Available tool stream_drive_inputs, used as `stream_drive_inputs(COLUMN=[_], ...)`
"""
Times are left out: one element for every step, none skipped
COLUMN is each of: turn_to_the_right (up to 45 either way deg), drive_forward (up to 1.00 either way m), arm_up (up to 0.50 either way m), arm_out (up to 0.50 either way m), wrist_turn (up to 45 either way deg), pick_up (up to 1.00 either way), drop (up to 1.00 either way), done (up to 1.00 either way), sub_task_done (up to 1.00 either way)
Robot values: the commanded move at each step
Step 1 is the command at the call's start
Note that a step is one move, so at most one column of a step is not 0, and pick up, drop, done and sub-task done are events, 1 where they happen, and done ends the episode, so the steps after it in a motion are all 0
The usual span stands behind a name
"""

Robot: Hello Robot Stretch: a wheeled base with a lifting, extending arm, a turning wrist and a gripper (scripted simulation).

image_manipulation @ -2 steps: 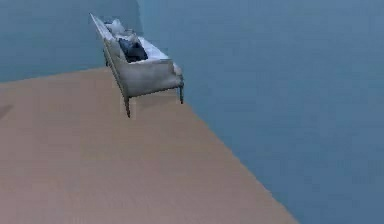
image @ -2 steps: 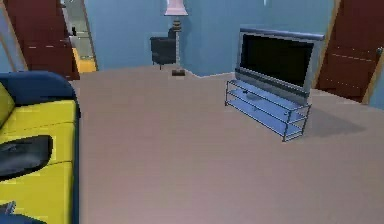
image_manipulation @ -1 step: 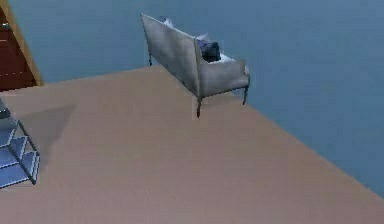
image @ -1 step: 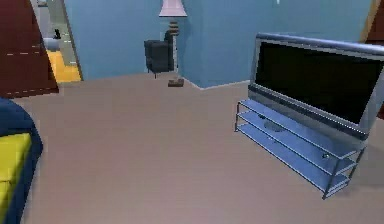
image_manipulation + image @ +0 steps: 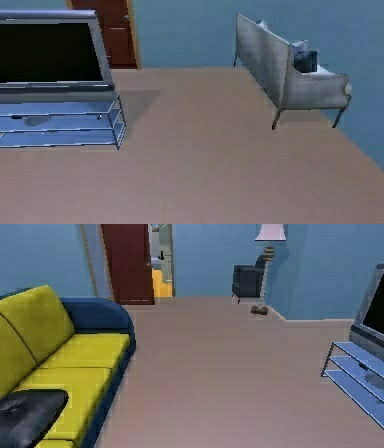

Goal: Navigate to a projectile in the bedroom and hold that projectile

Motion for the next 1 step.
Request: stream_drive_inputs(turn_to_the_right=[0.0], drive_forward=[1.0], arm_up=[0.0], arm_out=[0.0], wrist_turn=[0.0], pick_up=[0.0], drop=[0.0], done=[0.0], sub_task_done=[0.0])
